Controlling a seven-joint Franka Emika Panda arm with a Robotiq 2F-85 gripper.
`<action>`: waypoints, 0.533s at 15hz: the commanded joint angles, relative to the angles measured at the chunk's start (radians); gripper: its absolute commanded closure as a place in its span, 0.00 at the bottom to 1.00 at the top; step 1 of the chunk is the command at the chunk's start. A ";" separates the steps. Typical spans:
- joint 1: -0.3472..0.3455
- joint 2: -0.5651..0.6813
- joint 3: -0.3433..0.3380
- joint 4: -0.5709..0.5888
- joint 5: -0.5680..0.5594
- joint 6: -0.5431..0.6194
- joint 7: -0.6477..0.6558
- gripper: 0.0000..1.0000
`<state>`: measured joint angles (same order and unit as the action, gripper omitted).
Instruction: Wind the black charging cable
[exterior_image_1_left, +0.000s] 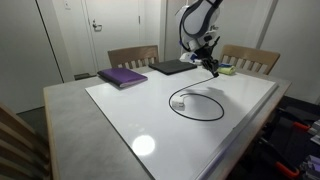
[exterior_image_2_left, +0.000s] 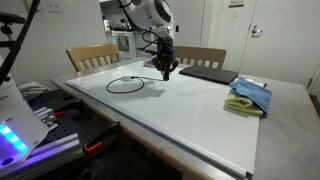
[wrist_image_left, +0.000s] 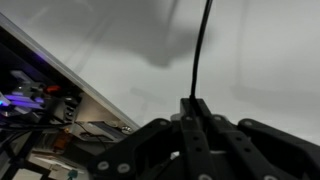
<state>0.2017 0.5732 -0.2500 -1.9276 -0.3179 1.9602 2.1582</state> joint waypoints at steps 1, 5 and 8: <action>-0.035 -0.085 0.051 -0.099 0.061 -0.045 0.076 0.98; -0.054 -0.142 0.075 -0.221 0.123 0.011 0.151 0.98; -0.057 -0.161 0.088 -0.301 0.129 0.128 0.205 0.98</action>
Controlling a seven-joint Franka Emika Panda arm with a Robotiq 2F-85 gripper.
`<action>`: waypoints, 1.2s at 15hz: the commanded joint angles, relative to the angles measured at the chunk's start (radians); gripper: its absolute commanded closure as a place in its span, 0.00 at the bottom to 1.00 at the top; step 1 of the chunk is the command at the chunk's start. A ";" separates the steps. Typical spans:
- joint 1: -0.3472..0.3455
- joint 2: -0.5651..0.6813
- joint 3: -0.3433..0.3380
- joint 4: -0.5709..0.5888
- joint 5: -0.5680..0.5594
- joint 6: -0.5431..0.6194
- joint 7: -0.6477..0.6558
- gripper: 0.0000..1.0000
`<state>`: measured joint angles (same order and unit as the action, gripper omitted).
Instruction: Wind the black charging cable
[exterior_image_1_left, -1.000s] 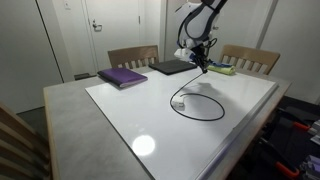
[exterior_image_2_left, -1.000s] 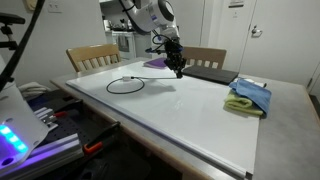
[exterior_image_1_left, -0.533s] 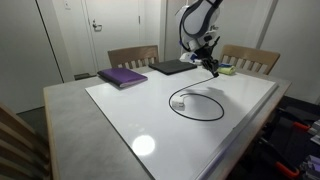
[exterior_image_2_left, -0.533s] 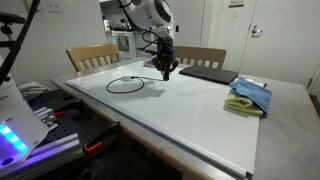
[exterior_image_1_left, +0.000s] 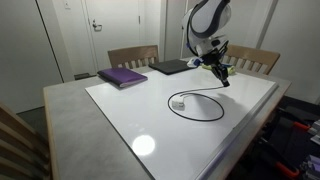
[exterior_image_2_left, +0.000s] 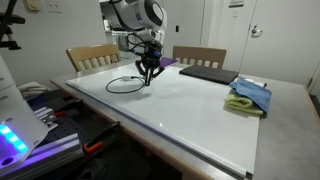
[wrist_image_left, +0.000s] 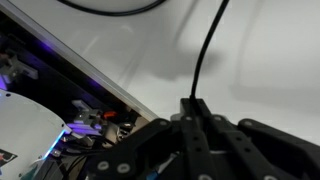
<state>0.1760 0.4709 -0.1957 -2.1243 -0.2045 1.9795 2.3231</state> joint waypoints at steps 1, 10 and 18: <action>-0.032 -0.060 0.039 -0.122 0.012 0.143 0.048 0.98; -0.004 -0.092 0.037 -0.174 -0.076 0.206 0.055 0.25; -0.026 -0.263 0.090 -0.153 -0.254 0.064 -0.189 0.00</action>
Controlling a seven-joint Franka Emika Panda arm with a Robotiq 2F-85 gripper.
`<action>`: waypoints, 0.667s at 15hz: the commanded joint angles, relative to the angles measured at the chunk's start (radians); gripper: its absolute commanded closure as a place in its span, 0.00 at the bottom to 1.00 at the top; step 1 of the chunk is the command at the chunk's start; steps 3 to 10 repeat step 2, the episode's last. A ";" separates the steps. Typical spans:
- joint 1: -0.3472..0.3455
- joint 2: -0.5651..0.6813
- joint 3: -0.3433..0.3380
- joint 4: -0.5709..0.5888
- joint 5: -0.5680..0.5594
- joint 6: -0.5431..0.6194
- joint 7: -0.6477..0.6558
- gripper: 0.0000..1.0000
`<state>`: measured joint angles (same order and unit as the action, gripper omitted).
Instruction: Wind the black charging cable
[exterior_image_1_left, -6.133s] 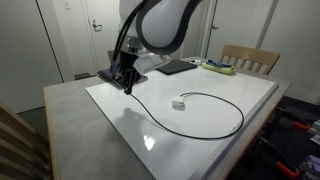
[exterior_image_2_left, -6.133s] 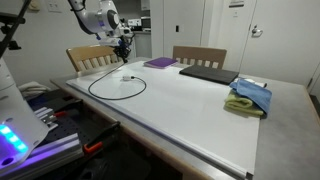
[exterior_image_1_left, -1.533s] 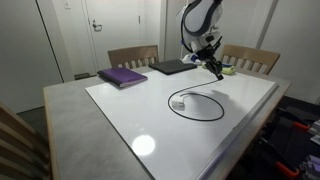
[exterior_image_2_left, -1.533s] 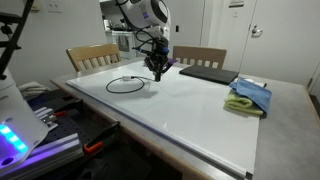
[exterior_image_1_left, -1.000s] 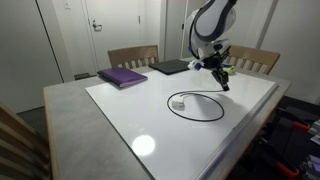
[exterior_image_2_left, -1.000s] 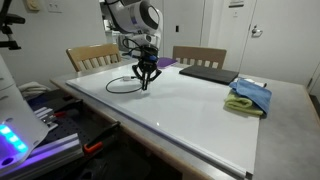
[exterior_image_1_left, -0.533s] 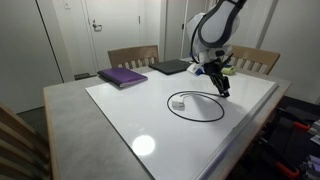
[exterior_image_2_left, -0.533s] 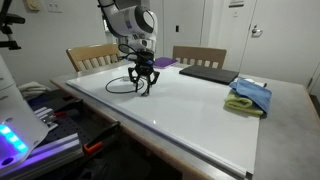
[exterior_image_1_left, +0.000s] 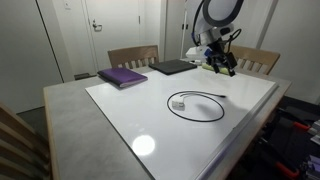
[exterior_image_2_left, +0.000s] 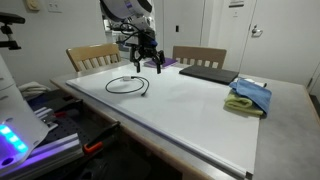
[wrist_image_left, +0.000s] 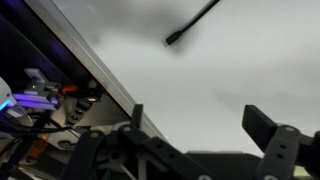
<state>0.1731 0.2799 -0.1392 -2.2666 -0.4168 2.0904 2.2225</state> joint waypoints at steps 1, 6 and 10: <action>-0.025 -0.090 0.041 -0.011 -0.052 -0.058 -0.110 0.00; -0.027 -0.102 0.048 -0.008 -0.058 -0.064 -0.124 0.00; -0.027 -0.102 0.048 -0.008 -0.058 -0.064 -0.124 0.00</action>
